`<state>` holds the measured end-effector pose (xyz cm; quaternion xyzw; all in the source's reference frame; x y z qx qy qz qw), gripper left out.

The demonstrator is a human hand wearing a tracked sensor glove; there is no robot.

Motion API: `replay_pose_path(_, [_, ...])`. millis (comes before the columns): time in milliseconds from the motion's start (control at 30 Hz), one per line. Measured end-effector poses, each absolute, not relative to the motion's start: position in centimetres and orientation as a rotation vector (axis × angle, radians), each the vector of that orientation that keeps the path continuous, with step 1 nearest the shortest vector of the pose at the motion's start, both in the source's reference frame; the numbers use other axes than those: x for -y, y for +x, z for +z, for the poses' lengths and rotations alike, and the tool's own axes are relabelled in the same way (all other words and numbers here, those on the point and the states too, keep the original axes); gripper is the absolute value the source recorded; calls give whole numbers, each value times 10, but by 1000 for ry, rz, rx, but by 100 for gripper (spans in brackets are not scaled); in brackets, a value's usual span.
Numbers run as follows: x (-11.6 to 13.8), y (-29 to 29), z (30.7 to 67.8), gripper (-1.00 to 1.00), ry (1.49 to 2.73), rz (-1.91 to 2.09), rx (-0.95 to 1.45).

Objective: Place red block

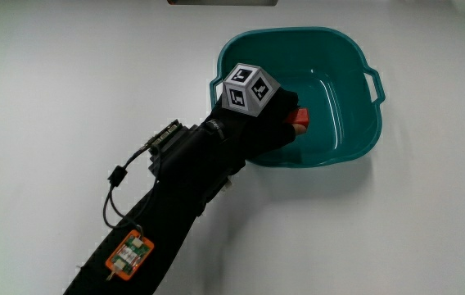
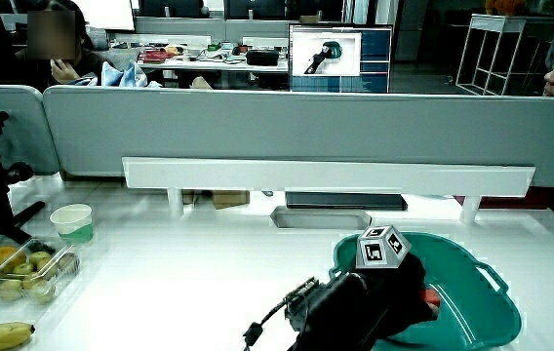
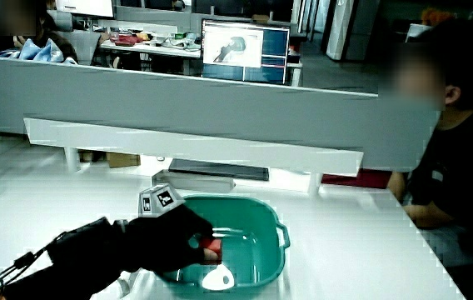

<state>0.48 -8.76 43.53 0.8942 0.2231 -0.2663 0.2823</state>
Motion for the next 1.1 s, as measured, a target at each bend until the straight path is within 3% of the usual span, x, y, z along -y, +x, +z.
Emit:
replay_pose_path(500, [96, 17, 466, 0, 2335, -575, -500])
replay_pose_path(1100, [95, 25, 477, 0, 2320, -419, -486])
